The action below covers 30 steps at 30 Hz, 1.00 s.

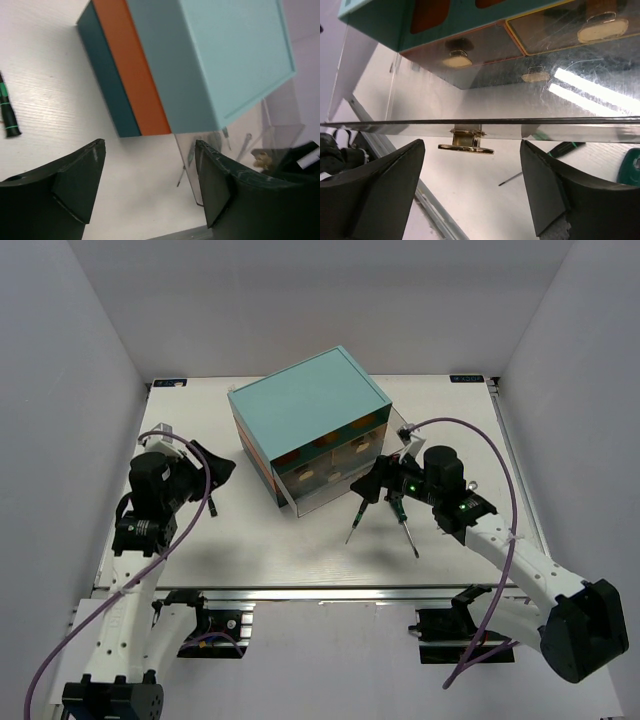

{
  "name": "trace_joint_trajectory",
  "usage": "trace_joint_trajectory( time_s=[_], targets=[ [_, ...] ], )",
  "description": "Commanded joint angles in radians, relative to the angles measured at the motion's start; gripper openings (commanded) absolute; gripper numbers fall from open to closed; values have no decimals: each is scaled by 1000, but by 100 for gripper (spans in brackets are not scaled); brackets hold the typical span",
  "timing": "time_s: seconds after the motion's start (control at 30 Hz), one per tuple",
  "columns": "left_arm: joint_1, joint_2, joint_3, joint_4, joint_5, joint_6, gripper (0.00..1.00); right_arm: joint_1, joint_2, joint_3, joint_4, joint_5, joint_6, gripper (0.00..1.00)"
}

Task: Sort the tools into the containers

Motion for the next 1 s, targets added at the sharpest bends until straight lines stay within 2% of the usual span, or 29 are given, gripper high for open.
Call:
trace_joint_trajectory(
  time_s=[0.0,0.1,0.13,0.23,0.33,0.47,0.57,0.77,0.97],
  targets=[
    [1,66,27,-31,-127,24,78,3,-30,18,-5,-23,-115,83],
    [1,142,67,-36,-218,67,72,3,-51,24,-63,-52,-178,85],
    [1,203,82,-41,-240,79,67,3,-59,24,-68,-63,-195,85],
    [4,333,151,-36,-322,162,61,3,-90,21,-153,-80,-272,85],
    [31,453,220,-27,-385,231,61,3,-134,22,-213,-89,-373,87],
    [119,601,285,7,-382,329,71,-1,-192,13,-279,-120,-480,87],
    [154,718,346,16,-418,374,72,-1,-246,-16,-301,-136,-563,85],
    [156,843,353,131,-450,538,65,-5,-323,-77,-315,-152,-660,75],
    [157,958,365,214,-482,601,64,-7,-327,-103,-298,-163,-683,77]
  ],
)
